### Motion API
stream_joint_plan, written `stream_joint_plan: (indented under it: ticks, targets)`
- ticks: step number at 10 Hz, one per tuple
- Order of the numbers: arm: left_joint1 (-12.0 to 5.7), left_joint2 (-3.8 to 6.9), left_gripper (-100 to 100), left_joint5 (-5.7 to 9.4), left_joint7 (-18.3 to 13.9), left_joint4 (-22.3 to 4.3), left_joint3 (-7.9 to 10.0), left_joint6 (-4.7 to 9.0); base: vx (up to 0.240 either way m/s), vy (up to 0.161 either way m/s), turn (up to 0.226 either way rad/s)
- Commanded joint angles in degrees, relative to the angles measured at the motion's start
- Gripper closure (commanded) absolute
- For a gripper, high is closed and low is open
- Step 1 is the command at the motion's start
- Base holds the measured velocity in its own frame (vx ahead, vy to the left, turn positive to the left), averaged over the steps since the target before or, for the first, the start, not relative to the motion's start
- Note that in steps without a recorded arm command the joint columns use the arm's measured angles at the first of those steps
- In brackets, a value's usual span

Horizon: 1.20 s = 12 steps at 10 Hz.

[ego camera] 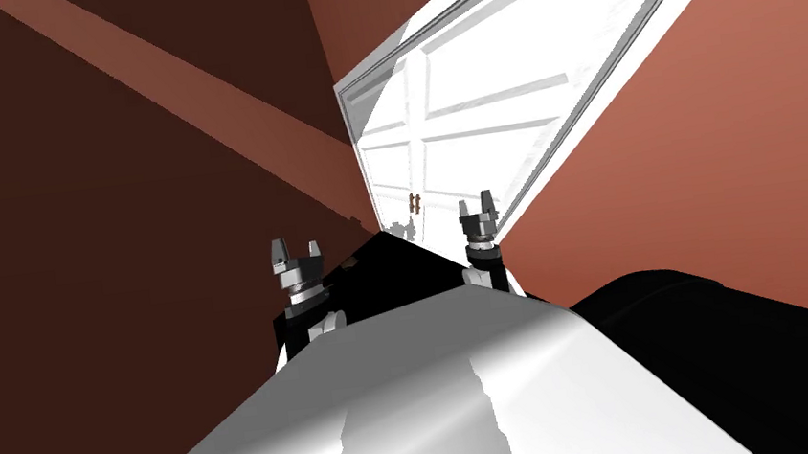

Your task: Push the door open

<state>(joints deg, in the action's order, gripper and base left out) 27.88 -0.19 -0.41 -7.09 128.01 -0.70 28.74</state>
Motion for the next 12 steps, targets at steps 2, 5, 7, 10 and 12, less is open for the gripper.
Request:
stream_joint_plan:
  ticks: [2, 5, 7, 10, 12]
  targets:
    - [0.36, 0.93, -100, 1.47, -1.4, -1.0, 0.74, -1.2, -0.265, -0.022, 0.285]
    - [0.71, 1.82, -100, 3.04, -2.9, -2.1, 1.45, -2.51, -0.235, 0.015, 0.272]
    - [0.97, 2.49, -100, 4.22, -3.9, -3.0, 1.98, -3.5, -0.21, 0.006, 0.287]
    - [1.33, 3.24, -100, 5.91, -5.5, -4.2, 2.75, -4.92, -0.199, 0.026, 0.267]
    - [1.56, 3.65, -100, 7.04, -6.5, -5.0, 3.26, -5.87, -0.119, -0.004, 0.293]
